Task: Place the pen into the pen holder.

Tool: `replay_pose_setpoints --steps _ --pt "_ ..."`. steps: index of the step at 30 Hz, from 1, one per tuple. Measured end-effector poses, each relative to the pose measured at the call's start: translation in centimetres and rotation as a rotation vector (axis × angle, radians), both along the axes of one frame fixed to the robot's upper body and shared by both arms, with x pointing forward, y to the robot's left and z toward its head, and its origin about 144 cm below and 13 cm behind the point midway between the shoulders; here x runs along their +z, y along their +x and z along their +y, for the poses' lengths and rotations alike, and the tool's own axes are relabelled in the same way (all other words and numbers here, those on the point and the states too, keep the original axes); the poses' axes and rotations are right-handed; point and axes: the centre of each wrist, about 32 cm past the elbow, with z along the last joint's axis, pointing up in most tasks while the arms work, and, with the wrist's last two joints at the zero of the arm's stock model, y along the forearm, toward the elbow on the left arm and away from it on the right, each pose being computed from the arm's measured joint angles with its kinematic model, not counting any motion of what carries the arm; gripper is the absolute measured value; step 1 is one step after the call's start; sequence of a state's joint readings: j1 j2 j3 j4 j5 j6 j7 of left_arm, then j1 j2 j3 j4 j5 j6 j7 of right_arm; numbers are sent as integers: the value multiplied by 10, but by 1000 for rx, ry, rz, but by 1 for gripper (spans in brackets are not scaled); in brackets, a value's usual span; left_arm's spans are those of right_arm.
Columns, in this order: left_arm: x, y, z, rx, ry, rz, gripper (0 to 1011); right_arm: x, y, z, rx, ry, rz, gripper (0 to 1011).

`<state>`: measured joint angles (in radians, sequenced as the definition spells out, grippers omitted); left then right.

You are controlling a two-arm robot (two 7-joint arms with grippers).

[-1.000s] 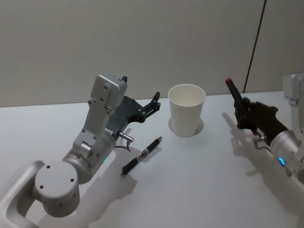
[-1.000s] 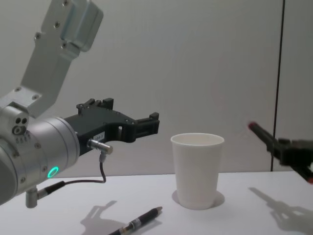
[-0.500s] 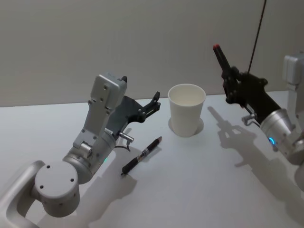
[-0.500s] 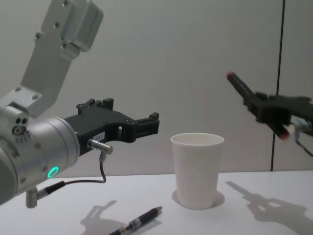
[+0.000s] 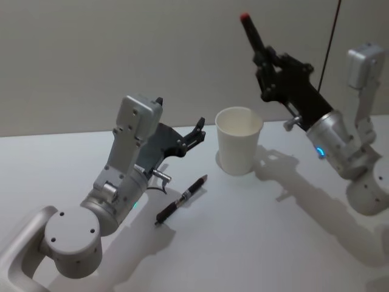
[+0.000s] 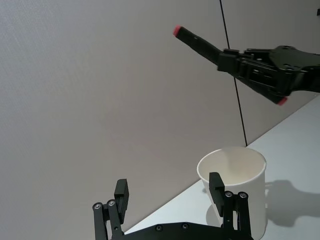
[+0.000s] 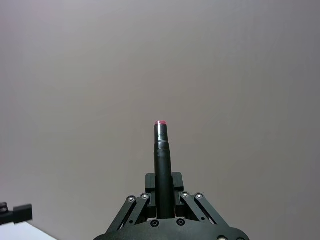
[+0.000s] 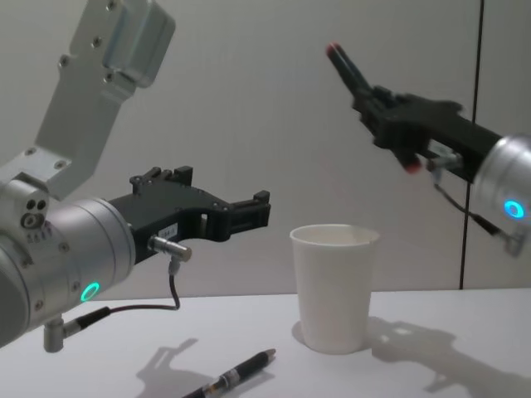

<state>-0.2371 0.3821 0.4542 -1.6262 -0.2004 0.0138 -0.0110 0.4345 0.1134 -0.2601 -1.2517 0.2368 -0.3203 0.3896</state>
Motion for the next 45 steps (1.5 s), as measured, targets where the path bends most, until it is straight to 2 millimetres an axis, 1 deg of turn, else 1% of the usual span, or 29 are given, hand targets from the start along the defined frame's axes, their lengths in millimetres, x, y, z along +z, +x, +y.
replay_pose_setpoints --steps 5,11,16,25,45 --pt "0 0 0 0 0 0 1001 -2 13 9 41 -2 -43 178" --pt "0 0 0 0 0 0 1001 -10 29 20 73 -25 -77 178" --pt "0 0 0 0 0 0 1001 -16 34 25 80 -40 -84 178" --pt "0 0 0 0 0 0 1001 -25 35 29 77 -62 -82 178" --pt "0 0 0 0 0 0 1001 -45 28 30 60 -95 -34 178"
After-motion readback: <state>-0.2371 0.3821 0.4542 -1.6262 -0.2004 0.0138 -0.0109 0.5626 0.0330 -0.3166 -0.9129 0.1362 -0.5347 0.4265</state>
